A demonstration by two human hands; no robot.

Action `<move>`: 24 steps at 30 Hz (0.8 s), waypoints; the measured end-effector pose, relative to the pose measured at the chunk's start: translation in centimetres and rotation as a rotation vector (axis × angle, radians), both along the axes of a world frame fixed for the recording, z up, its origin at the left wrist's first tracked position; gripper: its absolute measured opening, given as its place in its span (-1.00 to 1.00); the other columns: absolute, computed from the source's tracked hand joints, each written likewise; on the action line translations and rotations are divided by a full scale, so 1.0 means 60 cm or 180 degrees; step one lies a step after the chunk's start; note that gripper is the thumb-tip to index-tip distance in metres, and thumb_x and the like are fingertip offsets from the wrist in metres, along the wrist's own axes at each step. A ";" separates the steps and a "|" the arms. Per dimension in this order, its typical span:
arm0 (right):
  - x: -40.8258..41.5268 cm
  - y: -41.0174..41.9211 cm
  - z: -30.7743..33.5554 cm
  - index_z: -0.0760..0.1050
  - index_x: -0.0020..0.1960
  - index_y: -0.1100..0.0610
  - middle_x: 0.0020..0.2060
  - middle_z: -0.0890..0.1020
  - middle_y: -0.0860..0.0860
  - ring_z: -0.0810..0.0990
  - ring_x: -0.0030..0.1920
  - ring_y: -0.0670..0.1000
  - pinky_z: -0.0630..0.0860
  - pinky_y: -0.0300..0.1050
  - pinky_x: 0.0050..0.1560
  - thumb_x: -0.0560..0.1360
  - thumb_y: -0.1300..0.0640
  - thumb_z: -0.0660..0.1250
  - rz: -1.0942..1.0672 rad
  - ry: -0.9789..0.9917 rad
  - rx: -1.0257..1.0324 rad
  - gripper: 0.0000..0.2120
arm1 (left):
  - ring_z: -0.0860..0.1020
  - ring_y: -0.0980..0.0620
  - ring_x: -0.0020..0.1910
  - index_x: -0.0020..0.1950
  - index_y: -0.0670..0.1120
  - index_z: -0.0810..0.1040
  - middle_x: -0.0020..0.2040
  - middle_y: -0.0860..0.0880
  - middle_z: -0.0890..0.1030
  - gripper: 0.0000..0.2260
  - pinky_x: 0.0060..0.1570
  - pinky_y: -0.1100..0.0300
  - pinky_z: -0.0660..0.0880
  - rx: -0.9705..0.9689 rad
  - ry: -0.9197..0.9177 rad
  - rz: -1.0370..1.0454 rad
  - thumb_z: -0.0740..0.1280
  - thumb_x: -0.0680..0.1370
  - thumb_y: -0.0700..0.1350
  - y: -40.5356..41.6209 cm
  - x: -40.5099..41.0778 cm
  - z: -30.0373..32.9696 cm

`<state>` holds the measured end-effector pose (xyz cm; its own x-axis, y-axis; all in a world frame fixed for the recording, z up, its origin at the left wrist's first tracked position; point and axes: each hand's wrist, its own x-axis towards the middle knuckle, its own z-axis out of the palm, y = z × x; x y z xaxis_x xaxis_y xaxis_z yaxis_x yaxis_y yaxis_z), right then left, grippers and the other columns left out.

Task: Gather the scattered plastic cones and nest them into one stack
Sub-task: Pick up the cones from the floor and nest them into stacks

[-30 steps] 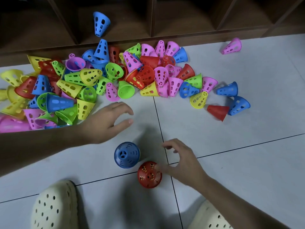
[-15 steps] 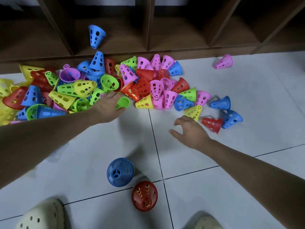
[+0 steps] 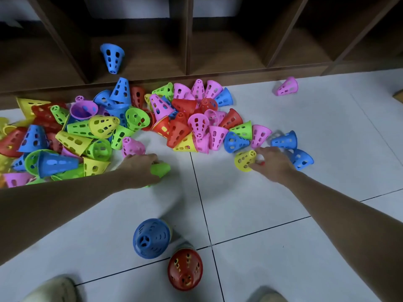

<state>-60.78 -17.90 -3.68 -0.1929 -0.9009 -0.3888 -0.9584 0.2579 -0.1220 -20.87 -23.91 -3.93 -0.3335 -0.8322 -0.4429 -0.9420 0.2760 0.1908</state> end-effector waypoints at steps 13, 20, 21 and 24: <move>0.154 0.054 0.006 0.59 0.18 0.04 0.01 0.65 -0.05 0.58 0.02 -0.03 0.50 -0.05 0.15 0.48 0.00 0.50 -0.0072 -0.2089 -0.0513 -0.69 | 0.53 0.08 0.13 0.22 0.01 0.50 0.12 0.08 0.57 -0.57 0.08 0.23 0.41 0.0159 0.1645 0.0608 0.57 0.42 -0.06 0.010 0.000 0.051; 0.249 0.156 0.123 0.56 0.04 0.07 -0.18 0.65 -0.09 0.62 -0.08 -0.06 0.50 -0.27 0.02 0.54 -0.04 0.42 -0.0043 -0.2995 -0.0504 -0.81 | 0.52 0.39 0.01 0.24 0.04 0.47 0.03 0.17 0.60 -0.62 0.02 0.48 0.40 0.0232 0.2286 0.0644 0.52 0.49 -0.07 0.088 0.024 0.151; 0.257 0.170 0.133 0.55 0.05 0.05 -0.16 0.64 -0.10 0.60 -0.07 -0.07 0.48 -0.28 0.00 0.53 -0.11 0.40 0.0086 -0.2884 -0.0531 -0.75 | 0.53 0.33 0.05 0.25 0.08 0.47 0.06 0.18 0.61 -0.61 0.03 0.44 0.41 0.0198 0.2292 0.0541 0.52 0.49 0.02 0.099 0.032 0.160; 0.271 0.202 0.149 0.53 0.16 0.01 0.02 0.62 -0.15 0.54 0.07 -0.15 0.44 -0.26 0.10 0.48 -0.29 0.28 0.0621 -0.2309 -0.0662 -0.56 | 0.54 0.18 0.10 0.31 0.15 0.51 0.12 0.20 0.62 -0.50 0.08 0.33 0.44 0.0248 0.2028 0.0150 0.38 0.42 0.29 0.129 0.060 0.177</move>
<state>-44.52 -5.77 5.25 0.2146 -0.9606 -0.1766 -0.6463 -0.0041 -0.7631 -17.29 -16.20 6.70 -0.5152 -0.8257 -0.2298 -0.6481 0.1998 0.7349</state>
